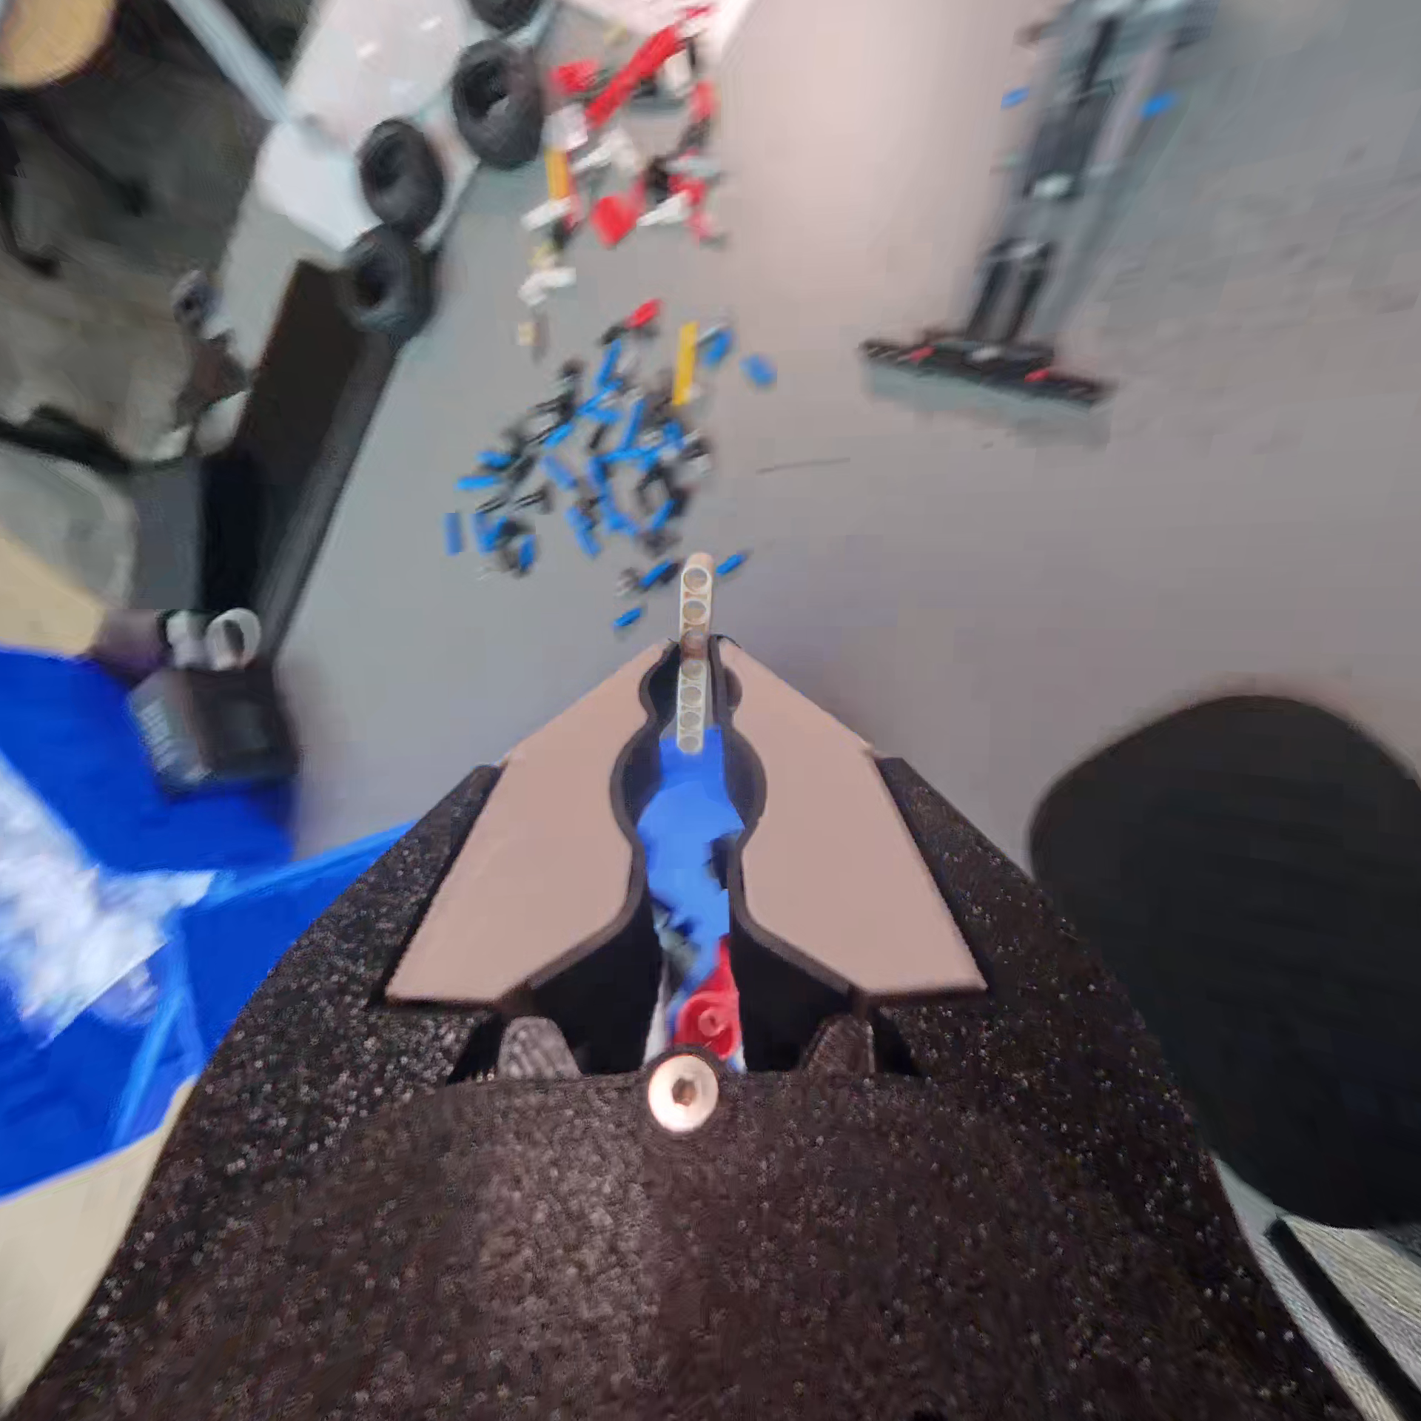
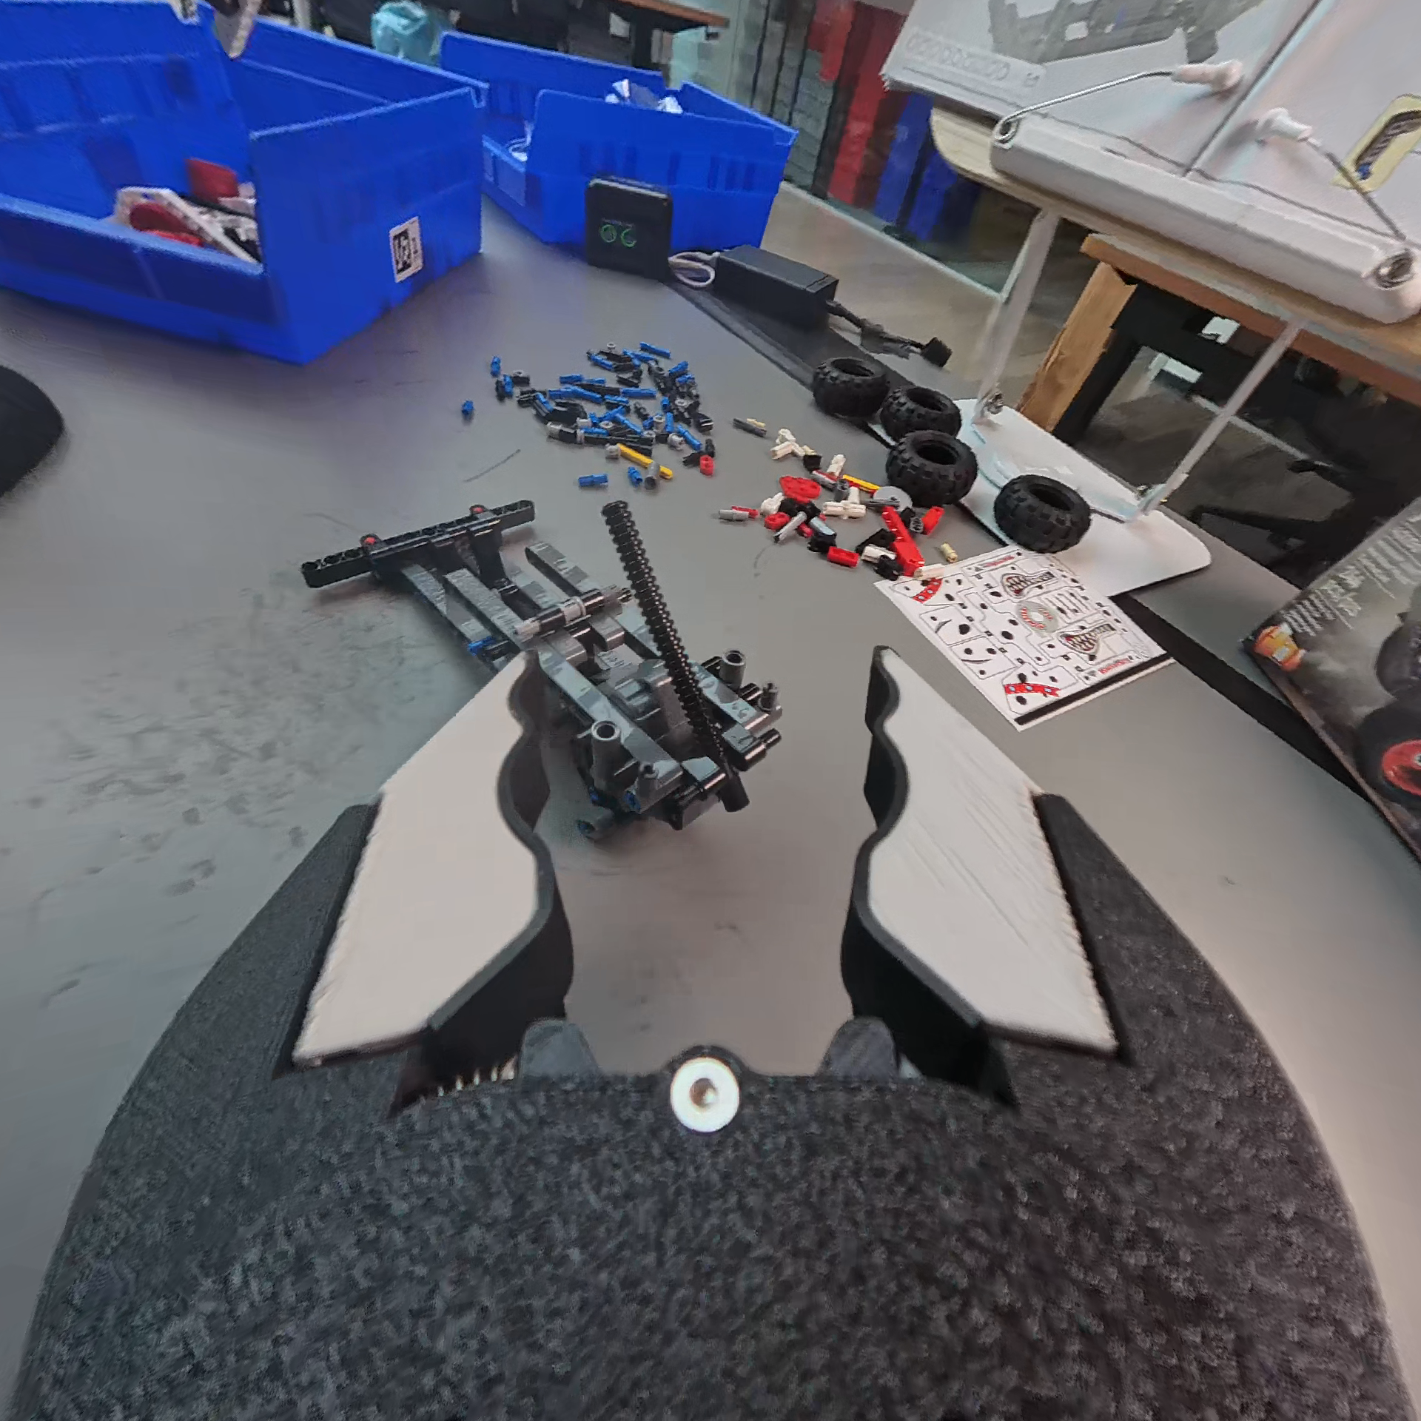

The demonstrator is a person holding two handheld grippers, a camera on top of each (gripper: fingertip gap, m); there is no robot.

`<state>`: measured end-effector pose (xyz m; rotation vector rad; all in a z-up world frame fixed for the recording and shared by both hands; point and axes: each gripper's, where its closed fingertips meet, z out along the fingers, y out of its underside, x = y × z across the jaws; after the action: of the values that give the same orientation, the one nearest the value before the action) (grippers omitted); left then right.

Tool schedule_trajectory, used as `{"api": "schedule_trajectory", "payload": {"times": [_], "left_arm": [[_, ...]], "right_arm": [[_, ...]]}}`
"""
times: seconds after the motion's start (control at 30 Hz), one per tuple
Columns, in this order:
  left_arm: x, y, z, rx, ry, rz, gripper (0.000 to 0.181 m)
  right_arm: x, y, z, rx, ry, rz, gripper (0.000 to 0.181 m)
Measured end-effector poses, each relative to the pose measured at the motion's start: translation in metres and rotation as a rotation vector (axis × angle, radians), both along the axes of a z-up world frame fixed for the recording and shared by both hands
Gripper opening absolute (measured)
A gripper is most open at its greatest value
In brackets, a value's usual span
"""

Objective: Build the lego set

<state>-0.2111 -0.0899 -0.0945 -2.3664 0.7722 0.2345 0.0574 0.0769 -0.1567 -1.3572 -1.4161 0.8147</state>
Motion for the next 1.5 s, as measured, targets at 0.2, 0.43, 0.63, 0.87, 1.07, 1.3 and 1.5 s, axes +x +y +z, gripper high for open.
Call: {"api": "schedule_trajectory", "payload": {"times": [0.2, 0.43, 0.63, 0.87, 1.07, 1.3, 1.5], "left_arm": [[0.182, -0.012, -0.071, -0.230, -0.303, -0.369, 0.010], [0.265, 0.023, -0.128, -0.299, -0.283, -0.475, 0.010], [0.285, 0.045, -0.142, -0.300, -0.281, -0.493, 0.009], [0.288, 0.061, -0.126, -0.168, -0.383, -0.494, 0.031], [0.213, 0.084, -0.029, 0.240, -0.443, -0.287, 0.041], [0.020, -0.019, -0.032, 0.065, -0.230, 0.294, 0.051], [-0.017, -0.085, -0.131, -0.300, -0.107, 0.442, 0.037]], "right_arm": [[-0.019, -0.006, -0.031, 0.095, -0.287, 0.217, 0.103], [-0.022, -0.009, -0.053, 0.046, -0.500, 0.399, 0.070], [-0.018, 0.018, -0.053, 0.057, -0.486, 0.320, 0.070], [-0.018, 0.021, -0.033, 0.077, -0.366, 0.259, 0.079], [0.007, 0.026, 0.043, 0.093, -0.082, 0.134, 0.075], [0.053, 0.012, 0.041, 0.031, 0.029, 0.064, 0.065], [0.048, -0.004, 0.025, -0.020, 0.020, 0.146, 0.057]]}}
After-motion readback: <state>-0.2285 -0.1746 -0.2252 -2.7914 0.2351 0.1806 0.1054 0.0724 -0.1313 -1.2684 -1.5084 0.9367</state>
